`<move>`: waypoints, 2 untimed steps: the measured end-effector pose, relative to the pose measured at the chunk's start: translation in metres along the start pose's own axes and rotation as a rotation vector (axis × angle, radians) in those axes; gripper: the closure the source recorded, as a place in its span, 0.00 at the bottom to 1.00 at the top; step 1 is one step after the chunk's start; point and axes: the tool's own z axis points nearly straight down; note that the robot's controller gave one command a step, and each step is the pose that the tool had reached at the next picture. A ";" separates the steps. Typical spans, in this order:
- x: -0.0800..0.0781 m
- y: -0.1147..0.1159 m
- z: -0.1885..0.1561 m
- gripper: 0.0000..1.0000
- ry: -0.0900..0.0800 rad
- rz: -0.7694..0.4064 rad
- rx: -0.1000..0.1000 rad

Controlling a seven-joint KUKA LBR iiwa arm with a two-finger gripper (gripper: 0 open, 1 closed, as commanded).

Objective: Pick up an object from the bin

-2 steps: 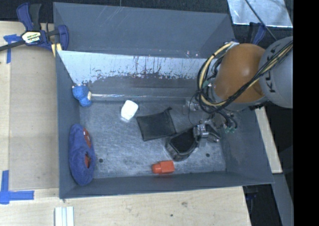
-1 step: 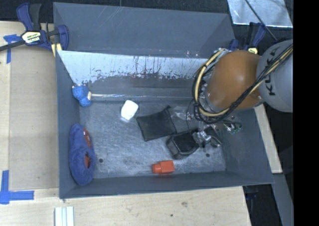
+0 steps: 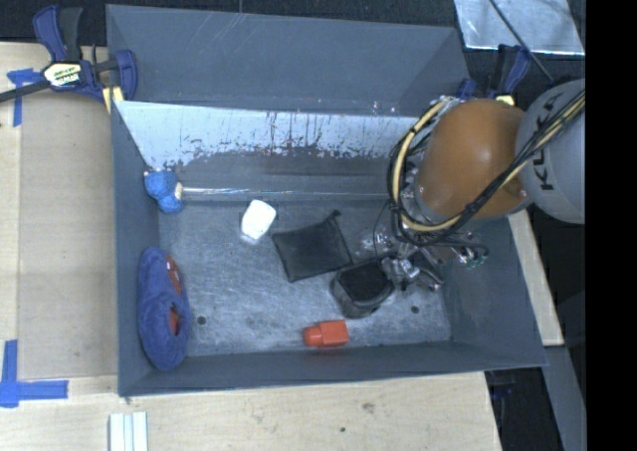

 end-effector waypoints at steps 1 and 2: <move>0.022 0.028 -0.137 1.00 -0.011 0.010 -0.004; 0.023 0.028 -0.132 0.00 -0.005 0.012 -0.009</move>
Offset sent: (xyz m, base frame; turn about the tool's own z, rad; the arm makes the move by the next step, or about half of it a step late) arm -0.0356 0.0141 0.1316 0.0097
